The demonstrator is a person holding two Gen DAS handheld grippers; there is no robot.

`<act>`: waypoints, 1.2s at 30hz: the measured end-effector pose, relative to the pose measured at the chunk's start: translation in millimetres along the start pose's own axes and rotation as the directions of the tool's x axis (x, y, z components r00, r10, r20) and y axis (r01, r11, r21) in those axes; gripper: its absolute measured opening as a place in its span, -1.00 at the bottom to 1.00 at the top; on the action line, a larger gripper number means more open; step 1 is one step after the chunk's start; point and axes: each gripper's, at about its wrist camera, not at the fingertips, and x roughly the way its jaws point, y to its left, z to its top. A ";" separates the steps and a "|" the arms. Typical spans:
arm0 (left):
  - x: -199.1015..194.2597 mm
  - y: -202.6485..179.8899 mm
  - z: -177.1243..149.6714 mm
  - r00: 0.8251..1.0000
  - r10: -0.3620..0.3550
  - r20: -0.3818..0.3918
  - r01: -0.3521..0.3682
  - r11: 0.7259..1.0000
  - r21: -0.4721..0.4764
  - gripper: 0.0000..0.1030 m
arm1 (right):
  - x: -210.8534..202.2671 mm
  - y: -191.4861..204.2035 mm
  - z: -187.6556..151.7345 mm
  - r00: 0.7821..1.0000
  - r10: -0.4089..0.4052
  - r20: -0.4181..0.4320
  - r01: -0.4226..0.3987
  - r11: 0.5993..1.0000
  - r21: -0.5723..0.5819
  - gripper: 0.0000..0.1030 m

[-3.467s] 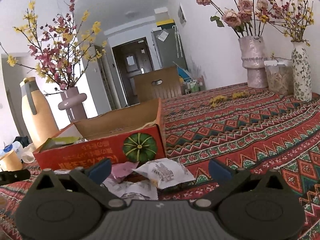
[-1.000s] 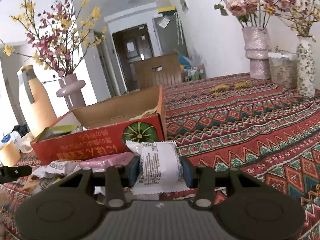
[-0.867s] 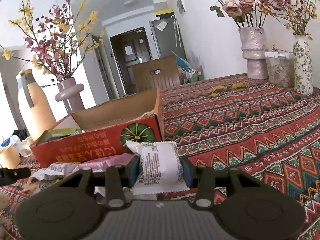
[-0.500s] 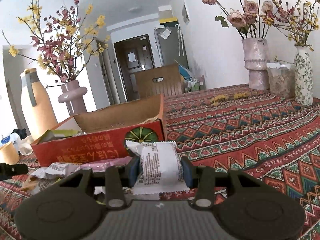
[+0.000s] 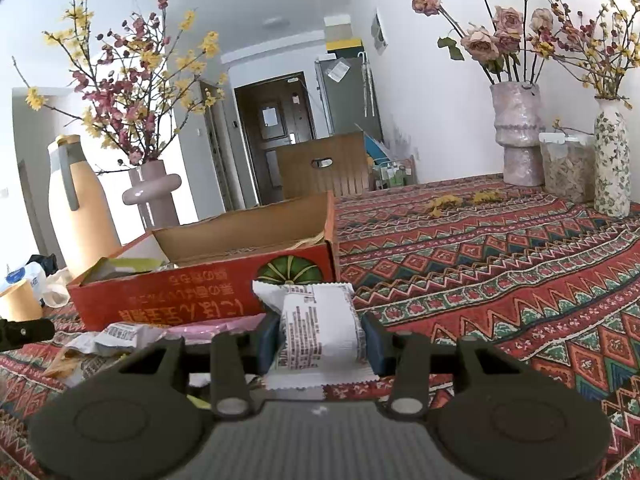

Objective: Organize snacks
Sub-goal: 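Lower the left gripper onto the biscuit pack while right holds white pack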

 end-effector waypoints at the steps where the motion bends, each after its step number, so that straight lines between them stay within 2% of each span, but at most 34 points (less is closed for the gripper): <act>1: 2.7 -1.0 0.8 1.000 -0.004 -0.018 0.004 1.000 0.007 1.00 | 0.0 -0.1 0.1 1.000 -0.001 0.000 0.001 1.000 0.002 -0.15; 3: 6.3 -4.0 1.9 0.999 0.004 -0.048 -0.003 1.000 0.027 1.00 | 0.9 0.0 0.4 1.000 -0.002 -0.004 0.002 1.000 0.002 -0.15; 8: 3.5 -3.5 3.5 0.998 0.007 -0.054 -0.006 1.000 0.020 1.00 | 1.1 -1.6 0.3 1.000 0.005 -0.003 -0.005 1.000 0.011 -0.15; 12: 6.7 -1.1 9.0 0.994 -0.027 -0.108 0.025 1.000 -0.011 1.00 | 2.0 -3.2 0.8 1.000 0.015 -0.006 -0.015 1.000 0.017 -0.15; 16: 9.4 -4.6 15.4 0.990 0.006 -0.142 -0.005 1.000 0.004 1.00 | 1.4 -4.2 0.4 1.000 0.020 -0.001 -0.020 1.000 0.023 -0.15; 22: 7.2 -7.5 23.9 0.989 0.046 -0.137 -0.042 0.998 0.035 1.00 | -0.5 -4.6 -0.4 1.000 0.024 0.010 -0.024 0.999 0.025 -0.15; 28: 16.1 -7.2 28.0 0.982 0.076 -0.173 -0.069 0.997 0.043 1.00 | -1.7 -5.1 -0.4 0.999 0.028 0.017 -0.028 0.999 0.026 -0.15; 32: 21.1 -6.0 31.7 0.979 0.107 -0.171 -0.098 0.993 0.061 1.00 | -2.6 -6.1 -0.4 0.999 0.034 0.023 -0.034 0.999 0.030 -0.15; 36: 26.3 -3.1 31.6 0.974 0.132 -0.185 -0.121 0.990 0.069 0.89 | -2.8 -6.2 -0.4 0.999 0.036 0.024 -0.036 0.999 0.031 -0.15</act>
